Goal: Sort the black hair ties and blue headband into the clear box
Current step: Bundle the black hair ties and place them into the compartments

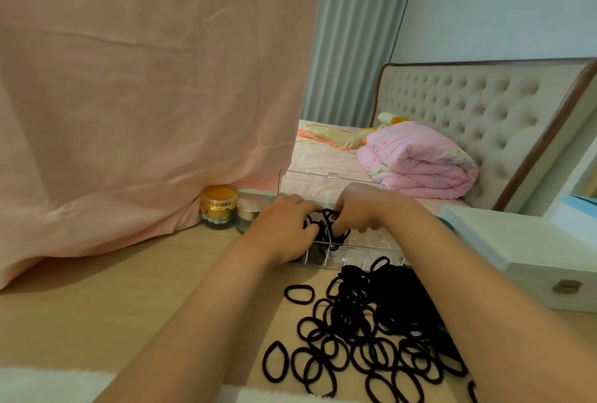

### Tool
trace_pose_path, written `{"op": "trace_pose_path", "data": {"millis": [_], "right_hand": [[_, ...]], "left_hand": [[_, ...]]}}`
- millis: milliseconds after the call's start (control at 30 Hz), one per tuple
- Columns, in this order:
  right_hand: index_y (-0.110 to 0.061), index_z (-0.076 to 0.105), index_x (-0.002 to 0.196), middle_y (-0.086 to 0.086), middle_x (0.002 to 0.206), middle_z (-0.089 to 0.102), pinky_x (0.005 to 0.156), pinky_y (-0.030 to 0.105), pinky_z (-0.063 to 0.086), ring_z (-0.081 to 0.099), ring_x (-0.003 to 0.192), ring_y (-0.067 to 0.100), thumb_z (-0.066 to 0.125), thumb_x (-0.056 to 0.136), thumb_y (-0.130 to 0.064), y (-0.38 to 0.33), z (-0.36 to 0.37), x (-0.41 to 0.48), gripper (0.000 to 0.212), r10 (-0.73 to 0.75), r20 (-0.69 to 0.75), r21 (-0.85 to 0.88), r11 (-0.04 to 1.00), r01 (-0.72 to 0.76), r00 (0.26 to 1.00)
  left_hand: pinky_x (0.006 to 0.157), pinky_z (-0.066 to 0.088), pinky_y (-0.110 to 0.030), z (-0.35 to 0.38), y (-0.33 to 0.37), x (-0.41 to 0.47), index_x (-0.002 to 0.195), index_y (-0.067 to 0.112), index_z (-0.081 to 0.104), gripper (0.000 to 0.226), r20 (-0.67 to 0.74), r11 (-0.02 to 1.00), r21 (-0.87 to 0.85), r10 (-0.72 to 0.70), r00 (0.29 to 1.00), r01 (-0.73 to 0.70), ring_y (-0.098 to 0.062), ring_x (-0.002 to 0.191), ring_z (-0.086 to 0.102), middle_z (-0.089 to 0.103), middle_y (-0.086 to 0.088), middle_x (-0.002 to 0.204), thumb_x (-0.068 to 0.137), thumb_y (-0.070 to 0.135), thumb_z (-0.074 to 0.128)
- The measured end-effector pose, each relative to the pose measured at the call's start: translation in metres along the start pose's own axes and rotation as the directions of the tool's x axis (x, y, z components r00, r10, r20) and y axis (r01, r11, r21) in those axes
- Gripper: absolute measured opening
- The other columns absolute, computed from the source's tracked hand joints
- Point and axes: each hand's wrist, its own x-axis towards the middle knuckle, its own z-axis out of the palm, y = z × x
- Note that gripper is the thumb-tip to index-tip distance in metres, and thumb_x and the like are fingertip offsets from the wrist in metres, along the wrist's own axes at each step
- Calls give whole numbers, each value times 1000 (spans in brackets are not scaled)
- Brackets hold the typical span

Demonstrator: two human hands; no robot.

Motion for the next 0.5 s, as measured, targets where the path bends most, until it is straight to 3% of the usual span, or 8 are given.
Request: {"op": "trace_pose_path", "data": {"millis": [133, 267, 367, 500], "right_hand": [[-21, 67, 127, 0, 108, 73, 67, 30, 58, 71, 85, 15, 75, 89, -35, 16, -8, -14, 42, -50, 46, 152, 987, 42, 998], [-24, 71, 124, -3, 122, 71, 92, 31, 53, 66, 107, 16, 64, 95, -26, 27, 4, -25, 30, -127, -184, 264, 949, 173, 975], [-29, 74, 119, -6, 138, 62, 110, 38, 42, 55, 124, 15, 50, 95, -21, 29, 25, -31, 35, -167, -200, 172, 964, 203, 965], [-33, 72, 120, -1, 156, 41, 118, 50, 26, 34, 143, 19, 45, 95, -24, 30, 46, -34, 38, -225, -165, 49, 970, 236, 960]], "left_hand": [[116, 24, -42, 0, 2, -1, 143, 42, 48, 43, 22, 1000, 12, 27, 999, -27, -17, 142, 25, 45, 2, 149, 100, 36, 46], [118, 21, -43, 1, 4, -1, 146, 42, 45, 44, 59, 998, 42, 37, 998, -40, -18, 145, 22, 39, 3, 154, 102, 39, 42], [117, 26, -42, -1, 3, 0, 146, 38, 45, 44, 30, 999, 4, 33, 999, -34, -17, 141, 29, 46, 4, 150, 102, 36, 44], [109, 34, -40, -2, 10, -3, 132, 39, 57, 35, 28, 996, -38, 76, 997, -75, -15, 130, 39, 56, 7, 136, 99, 33, 47]]}}
